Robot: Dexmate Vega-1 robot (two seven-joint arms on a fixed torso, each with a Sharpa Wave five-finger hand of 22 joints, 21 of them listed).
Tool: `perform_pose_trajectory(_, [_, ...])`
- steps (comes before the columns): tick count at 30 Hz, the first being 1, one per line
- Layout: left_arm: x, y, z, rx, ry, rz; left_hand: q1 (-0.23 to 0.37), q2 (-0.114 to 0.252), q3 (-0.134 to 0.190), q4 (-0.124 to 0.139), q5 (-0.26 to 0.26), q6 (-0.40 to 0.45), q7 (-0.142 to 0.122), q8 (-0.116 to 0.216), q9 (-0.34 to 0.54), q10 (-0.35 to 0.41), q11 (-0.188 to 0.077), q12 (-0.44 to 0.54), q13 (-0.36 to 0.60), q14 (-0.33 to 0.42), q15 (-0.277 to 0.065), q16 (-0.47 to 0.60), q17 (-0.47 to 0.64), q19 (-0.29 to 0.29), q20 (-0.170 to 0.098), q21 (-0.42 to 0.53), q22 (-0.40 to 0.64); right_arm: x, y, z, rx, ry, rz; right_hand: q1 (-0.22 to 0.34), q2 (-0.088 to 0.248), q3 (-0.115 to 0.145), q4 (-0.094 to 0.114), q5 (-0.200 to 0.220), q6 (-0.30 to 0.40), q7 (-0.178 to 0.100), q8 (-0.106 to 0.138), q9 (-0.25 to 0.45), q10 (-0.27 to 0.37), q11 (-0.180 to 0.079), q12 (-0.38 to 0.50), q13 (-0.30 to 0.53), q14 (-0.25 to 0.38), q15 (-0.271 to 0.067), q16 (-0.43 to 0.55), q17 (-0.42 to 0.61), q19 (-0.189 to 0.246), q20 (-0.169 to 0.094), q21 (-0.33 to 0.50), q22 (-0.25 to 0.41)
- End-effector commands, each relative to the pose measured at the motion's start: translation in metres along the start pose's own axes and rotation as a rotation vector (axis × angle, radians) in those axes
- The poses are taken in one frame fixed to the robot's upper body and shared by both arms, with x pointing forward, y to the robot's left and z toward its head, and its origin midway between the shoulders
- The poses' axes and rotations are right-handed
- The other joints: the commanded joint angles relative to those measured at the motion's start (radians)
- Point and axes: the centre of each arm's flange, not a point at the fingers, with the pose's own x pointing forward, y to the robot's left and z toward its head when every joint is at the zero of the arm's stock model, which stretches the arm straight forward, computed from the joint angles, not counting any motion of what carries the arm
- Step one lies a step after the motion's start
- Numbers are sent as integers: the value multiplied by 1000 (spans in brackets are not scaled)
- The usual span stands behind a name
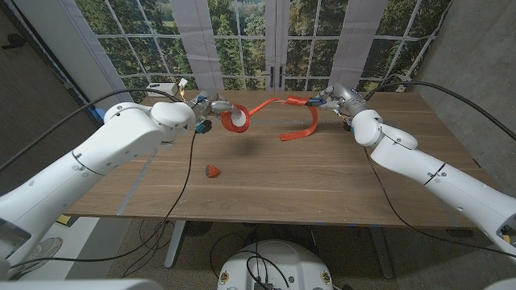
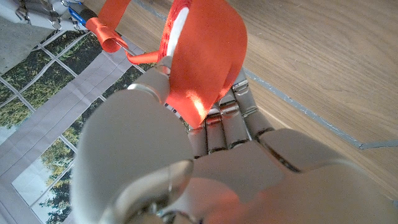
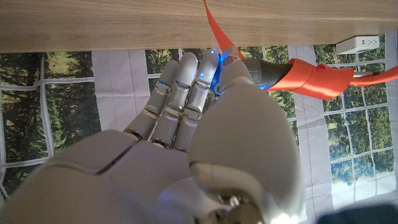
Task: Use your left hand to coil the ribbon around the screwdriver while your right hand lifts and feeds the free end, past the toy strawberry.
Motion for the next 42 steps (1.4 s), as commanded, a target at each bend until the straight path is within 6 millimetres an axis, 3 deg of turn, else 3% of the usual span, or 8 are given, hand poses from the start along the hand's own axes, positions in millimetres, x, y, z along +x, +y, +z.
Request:
perform_pose_trajectory(1, [9,2,-12,76,77,-4,70,87,24,17,6,165,-122,7,6,242,-236,-5,142,189,-255,-6,4,-5,-2,0,0,-1,11,1,-149,12,80,-16,15,10,7,4,273,52,8,42,-5,1,-1,2,-2,-113,-7,1,-6,-3,3,-1])
perform_pose_trajectory(15, [17,0,-30,72,138,-12,69,88,26,17,6,162,-124,7,7,240,-237,-10,139,186,-254,-11,1,-8,-1,-2,-1,7,36,-3,-214,18,231,-18,15,13,7,4,273,50,5,34,-6,3,-3,-1,-2,-113,-18,8,-9,-4,4,-2])
perform_pose_trajectory(27, [21,-2,-39,97,175,-19,67,87,28,18,6,161,-124,7,7,240,-237,-12,137,184,-254,-16,-2,-8,-4,-4,-1,9,47,-3,-261,41,255,-19,14,13,8,4,274,51,6,31,-8,4,-3,-1,-1,-113,-26,7,-13,-4,3,-2])
perform_pose_trajectory(42, [29,-12,-57,181,279,-26,58,85,32,22,5,157,-127,4,5,236,-242,-21,129,182,-260,-28,-13,-8,-10,-6,-1,13,57,1,-393,99,319,-16,8,15,2,5,279,59,5,21,3,13,-12,-24,14,-112,-34,-13,5,14,10,-3])
